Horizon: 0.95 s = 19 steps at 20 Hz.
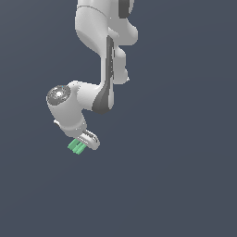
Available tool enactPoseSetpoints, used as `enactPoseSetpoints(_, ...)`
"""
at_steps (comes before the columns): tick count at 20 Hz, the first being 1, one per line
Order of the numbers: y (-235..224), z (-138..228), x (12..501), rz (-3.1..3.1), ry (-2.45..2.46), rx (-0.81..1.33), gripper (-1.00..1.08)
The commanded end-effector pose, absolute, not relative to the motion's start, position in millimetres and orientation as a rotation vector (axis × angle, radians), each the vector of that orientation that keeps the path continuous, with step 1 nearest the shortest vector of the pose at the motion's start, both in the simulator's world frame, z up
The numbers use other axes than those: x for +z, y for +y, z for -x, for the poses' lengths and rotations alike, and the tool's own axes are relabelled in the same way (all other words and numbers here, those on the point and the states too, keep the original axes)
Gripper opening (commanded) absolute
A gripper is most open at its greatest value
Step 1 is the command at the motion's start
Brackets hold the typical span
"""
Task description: Pick up the object and move it to a goal position.
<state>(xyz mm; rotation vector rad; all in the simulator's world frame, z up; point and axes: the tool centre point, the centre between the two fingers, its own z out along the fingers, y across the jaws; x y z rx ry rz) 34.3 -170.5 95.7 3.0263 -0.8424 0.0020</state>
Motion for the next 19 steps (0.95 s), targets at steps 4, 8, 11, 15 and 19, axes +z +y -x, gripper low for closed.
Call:
enactPoseSetpoints(4, -203.5, -52.4, 115.3, -3.027, -0.841, 0.001, -1.0)
enactPoseSetpoints(8, -218.3, -61.3, 123.5, -3.027, -0.84, 0.0, -1.0)
enactPoseSetpoints(11, -225.7, -65.9, 127.7, -3.027, -0.84, 0.0, -1.0)
enactPoseSetpoints(15, -231.3, -69.7, 131.0, -3.027, -0.84, 0.0, -1.0)
enactPoseSetpoints(19, -233.1, -70.9, 132.0, -3.027, -0.84, 0.0, -1.0)
